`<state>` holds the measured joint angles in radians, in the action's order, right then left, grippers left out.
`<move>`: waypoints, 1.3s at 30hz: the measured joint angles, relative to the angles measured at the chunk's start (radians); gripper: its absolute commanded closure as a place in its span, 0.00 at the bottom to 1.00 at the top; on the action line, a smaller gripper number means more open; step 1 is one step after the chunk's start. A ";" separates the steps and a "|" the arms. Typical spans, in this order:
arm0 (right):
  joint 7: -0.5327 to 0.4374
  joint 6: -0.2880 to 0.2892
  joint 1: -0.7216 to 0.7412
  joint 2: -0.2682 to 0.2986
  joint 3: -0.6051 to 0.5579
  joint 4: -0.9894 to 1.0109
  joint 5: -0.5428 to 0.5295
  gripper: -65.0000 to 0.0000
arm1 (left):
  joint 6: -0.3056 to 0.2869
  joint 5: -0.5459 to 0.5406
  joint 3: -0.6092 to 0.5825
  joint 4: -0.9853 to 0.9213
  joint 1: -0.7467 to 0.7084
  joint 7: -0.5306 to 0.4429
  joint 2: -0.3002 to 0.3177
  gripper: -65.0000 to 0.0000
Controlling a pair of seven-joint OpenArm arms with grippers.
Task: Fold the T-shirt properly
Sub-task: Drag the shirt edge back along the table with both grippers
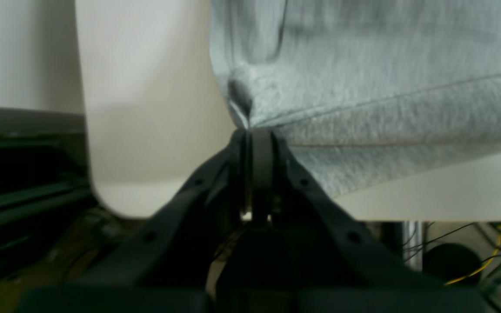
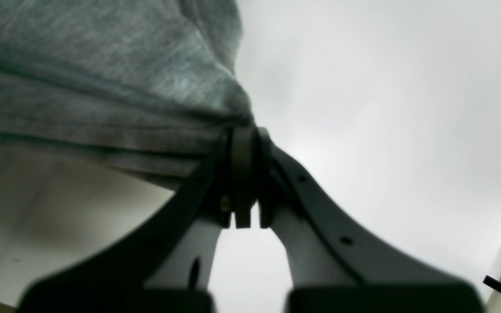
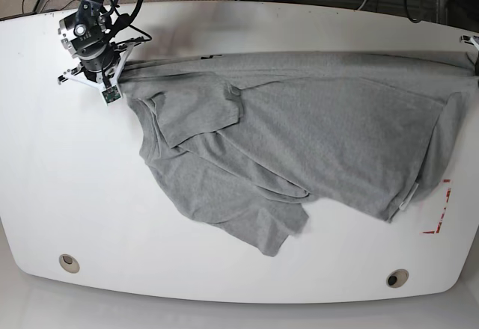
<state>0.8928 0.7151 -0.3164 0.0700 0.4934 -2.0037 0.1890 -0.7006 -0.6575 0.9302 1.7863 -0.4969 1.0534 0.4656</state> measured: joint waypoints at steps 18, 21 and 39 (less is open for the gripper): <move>0.009 -0.008 0.000 0.040 0.046 0.003 0.014 0.99 | -0.002 0.011 -0.032 0.000 -0.029 0.004 -0.043 1.00; 0.009 -0.008 0.000 0.037 0.046 0.003 0.015 0.99 | -0.003 0.051 -0.032 0.000 -0.030 0.004 -0.044 1.00; 0.021 -0.008 0.013 0.005 0.044 0.003 0.023 0.99 | 0.003 0.244 -0.053 0.000 -0.023 0.004 -0.078 0.88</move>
<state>0.9134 0.7067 -0.3035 0.0753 0.5377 -2.0010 0.2123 -0.6971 -0.4137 0.8768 1.7863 -0.5201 1.0576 0.3878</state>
